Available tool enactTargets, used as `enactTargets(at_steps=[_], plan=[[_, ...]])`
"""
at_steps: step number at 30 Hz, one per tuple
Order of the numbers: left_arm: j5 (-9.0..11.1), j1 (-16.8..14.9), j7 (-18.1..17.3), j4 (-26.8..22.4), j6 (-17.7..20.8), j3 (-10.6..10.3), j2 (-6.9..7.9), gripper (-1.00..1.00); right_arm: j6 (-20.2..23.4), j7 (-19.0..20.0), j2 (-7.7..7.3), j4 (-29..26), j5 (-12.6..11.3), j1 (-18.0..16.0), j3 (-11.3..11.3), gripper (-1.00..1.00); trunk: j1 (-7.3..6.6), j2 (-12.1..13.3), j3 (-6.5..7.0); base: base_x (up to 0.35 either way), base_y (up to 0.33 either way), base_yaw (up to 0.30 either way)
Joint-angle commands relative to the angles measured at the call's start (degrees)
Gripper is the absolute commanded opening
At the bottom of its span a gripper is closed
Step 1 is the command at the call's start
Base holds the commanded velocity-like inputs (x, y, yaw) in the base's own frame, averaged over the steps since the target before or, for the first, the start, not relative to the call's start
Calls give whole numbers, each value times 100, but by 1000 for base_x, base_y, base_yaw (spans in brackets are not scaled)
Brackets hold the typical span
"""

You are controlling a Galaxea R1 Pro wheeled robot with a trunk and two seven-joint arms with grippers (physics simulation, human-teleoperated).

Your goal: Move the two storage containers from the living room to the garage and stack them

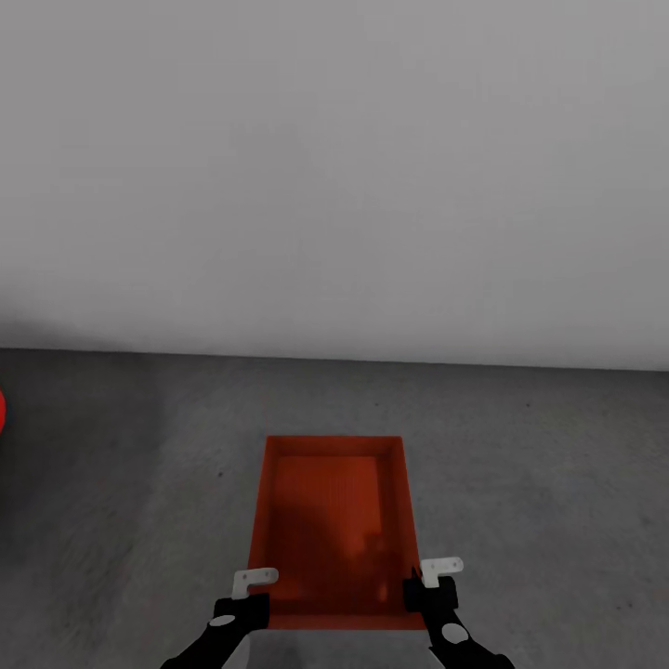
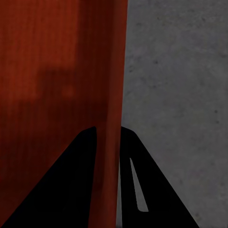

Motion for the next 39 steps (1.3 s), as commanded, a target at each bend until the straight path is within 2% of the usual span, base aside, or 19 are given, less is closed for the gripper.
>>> enactTargets(at_steps=[1,39], plan=[[64,0,203,7,22,80,10,-100,-503,-243,-71,-9,-45,-6,-105,-100,23,-44,-22,0,0,0],[64,0,203,-21,22,82,10,-100,-504,-243,-78,-18,-33,-6,-105,-100,857,-1568,-704,0,0,0]])
